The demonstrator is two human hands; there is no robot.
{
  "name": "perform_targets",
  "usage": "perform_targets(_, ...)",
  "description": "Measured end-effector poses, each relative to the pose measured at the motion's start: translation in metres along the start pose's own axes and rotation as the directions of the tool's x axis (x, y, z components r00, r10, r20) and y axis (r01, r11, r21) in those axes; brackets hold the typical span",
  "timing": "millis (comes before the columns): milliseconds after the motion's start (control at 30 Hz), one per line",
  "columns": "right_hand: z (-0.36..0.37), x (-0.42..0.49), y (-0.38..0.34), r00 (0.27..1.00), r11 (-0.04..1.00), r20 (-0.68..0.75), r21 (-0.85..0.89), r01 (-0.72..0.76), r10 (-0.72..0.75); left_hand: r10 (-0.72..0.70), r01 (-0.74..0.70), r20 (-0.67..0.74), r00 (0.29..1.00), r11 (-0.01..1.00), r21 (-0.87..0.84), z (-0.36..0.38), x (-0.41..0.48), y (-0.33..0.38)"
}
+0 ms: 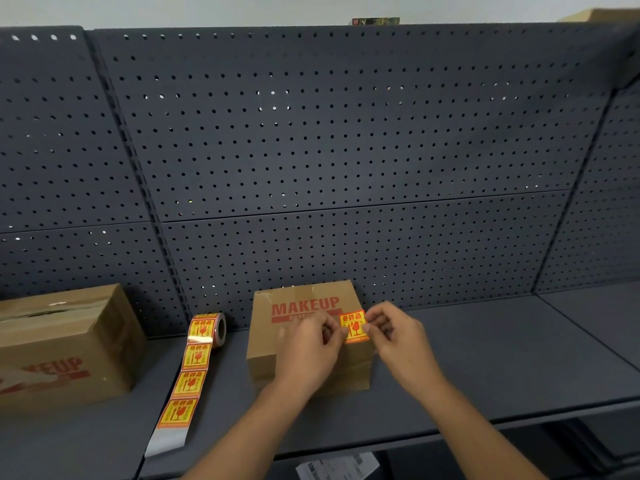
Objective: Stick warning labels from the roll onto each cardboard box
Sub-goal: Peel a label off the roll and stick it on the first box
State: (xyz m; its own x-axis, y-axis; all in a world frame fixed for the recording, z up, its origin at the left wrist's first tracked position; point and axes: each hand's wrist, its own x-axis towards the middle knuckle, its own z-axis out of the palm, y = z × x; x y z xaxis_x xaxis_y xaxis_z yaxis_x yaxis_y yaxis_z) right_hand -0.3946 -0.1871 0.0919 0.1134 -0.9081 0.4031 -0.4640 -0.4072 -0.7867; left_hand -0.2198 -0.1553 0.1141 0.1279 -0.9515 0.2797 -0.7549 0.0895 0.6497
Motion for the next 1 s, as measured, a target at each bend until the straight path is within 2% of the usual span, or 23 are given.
perform_targets(633,0.004,0.0,-0.004,1.0,0.998,-0.011,-0.063,0.007,-0.008,0.055,-0.055,-0.007,0.998,0.997,0.059,0.001,0.003,-0.003)
perform_targets(1000,0.013,-0.004,-0.004,0.995,0.996,-0.075,-0.044,-0.073,0.069,0.113,-0.106,-0.051,0.992,0.987,0.119,0.006,0.003,-0.006)
